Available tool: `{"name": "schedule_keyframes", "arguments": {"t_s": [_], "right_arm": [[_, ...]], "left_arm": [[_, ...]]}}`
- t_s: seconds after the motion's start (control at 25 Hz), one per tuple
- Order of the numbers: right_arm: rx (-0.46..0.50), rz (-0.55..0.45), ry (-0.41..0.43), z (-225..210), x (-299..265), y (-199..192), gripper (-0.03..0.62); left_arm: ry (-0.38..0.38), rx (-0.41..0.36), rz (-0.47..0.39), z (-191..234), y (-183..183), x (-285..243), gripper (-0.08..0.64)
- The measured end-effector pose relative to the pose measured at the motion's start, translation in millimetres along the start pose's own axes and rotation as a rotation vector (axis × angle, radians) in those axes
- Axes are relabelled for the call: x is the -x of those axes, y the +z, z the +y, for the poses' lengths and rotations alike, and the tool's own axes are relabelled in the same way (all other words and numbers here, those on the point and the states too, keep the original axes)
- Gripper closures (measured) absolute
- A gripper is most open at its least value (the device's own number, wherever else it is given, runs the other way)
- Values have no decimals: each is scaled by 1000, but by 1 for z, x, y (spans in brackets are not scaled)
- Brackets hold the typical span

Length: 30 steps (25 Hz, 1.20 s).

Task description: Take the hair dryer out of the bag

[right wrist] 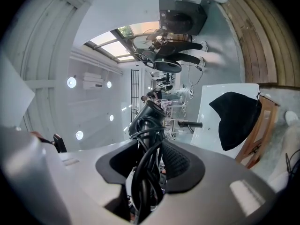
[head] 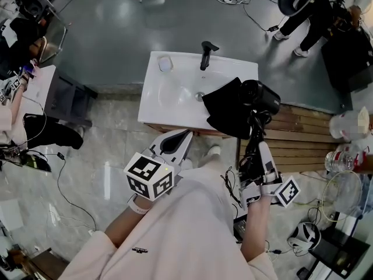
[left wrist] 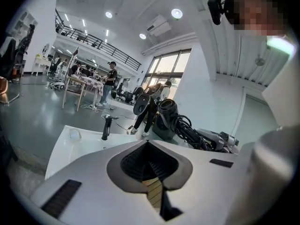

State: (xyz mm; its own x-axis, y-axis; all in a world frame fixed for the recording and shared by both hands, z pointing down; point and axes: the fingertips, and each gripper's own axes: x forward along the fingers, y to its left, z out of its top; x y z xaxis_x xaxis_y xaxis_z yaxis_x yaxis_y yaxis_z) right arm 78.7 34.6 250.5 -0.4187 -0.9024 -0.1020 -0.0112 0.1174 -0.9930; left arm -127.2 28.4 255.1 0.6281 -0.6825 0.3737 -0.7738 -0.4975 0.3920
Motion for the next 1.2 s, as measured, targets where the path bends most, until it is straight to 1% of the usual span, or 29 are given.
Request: {"name": "schedule_keyframes", "arguments": {"t_s": [0.16, 0.32, 0.56, 0.76, 1.2], "right_arm": [[1, -4, 6, 3, 1, 0, 416], [19, 1, -5, 3, 1, 0, 416], [19, 18, -13, 4, -1, 0, 416], [2, 33, -13, 5, 1, -8, 416], [-2, 16, -22, 4, 6, -7, 416]], "left_arm": [[4, -2, 1, 1, 2, 3, 552], [4, -1, 3, 4, 2, 4, 552], [-7, 6, 14, 5, -3, 0, 552], [-15, 14, 26, 5, -8, 2, 552], [-22, 28, 29, 10, -13, 1, 552]]}}
